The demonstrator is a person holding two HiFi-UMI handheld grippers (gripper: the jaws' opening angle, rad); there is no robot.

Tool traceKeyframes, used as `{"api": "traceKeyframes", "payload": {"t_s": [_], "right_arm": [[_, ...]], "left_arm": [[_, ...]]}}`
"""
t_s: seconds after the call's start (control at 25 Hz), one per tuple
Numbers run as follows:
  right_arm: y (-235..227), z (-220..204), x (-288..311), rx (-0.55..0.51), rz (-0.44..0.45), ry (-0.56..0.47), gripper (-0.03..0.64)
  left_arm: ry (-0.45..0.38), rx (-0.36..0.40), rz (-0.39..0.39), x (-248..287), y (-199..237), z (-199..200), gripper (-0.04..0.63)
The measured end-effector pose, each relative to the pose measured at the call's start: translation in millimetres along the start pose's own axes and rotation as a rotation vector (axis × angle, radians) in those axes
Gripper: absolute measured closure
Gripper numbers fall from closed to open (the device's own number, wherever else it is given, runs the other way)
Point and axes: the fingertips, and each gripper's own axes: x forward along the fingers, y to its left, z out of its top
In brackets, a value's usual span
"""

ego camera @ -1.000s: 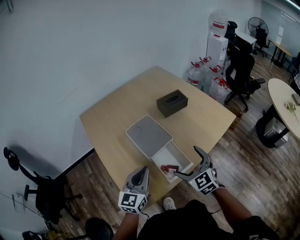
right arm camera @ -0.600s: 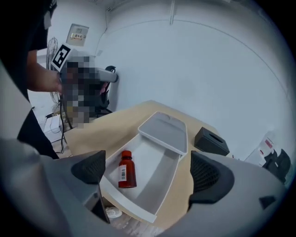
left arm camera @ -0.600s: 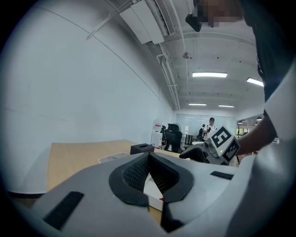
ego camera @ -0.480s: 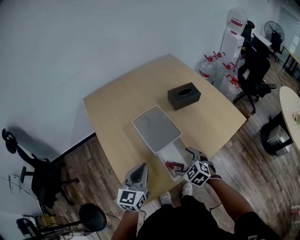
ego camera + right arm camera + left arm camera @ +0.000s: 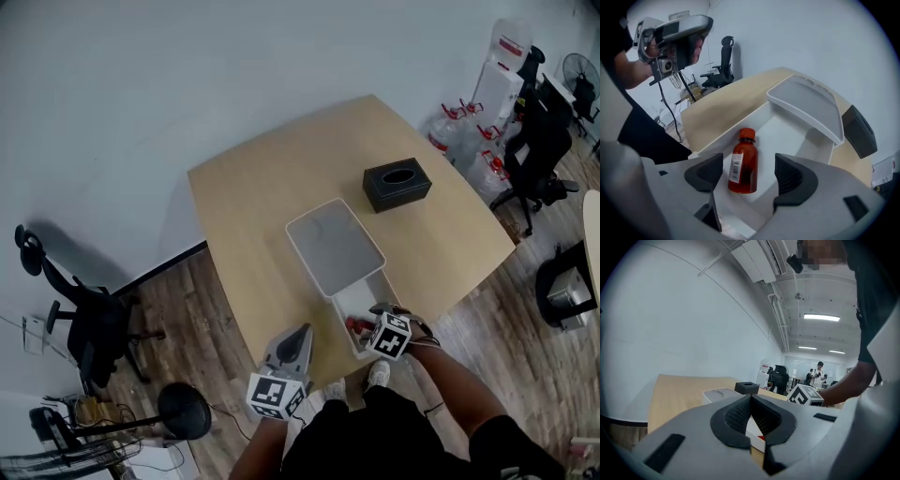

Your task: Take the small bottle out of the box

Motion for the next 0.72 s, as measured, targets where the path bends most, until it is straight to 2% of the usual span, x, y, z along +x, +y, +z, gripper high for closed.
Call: {"api": "traceKeyframes", "payload": {"t_s": [0.2,0.44,0.56,0.72], "right_arm": [[4.5,1.1,12.1,-0.04,0.062,0.063,0.302],[6.2,-4.1,24.0,-0.077,0.071,0.127,0.374],[3.9,-4.1,27.2,-0.089,0.079,0.152,0.38],[2.4,-4.3,27.5,-0.127,0.08,0.164,0.383]], "left_arm": [[0.005,-0.01,0.034,-2.2,7.2,-2.6,0.58],[0.017,-0.005,0.059,-5.2,11.4,-6.9,0.58],[0.033,0.021,0.064,-3.0,11.4,-11.3,0.58],[0.034,0.01,0.06,0.7,9.0,-12.3,0.58]]}}
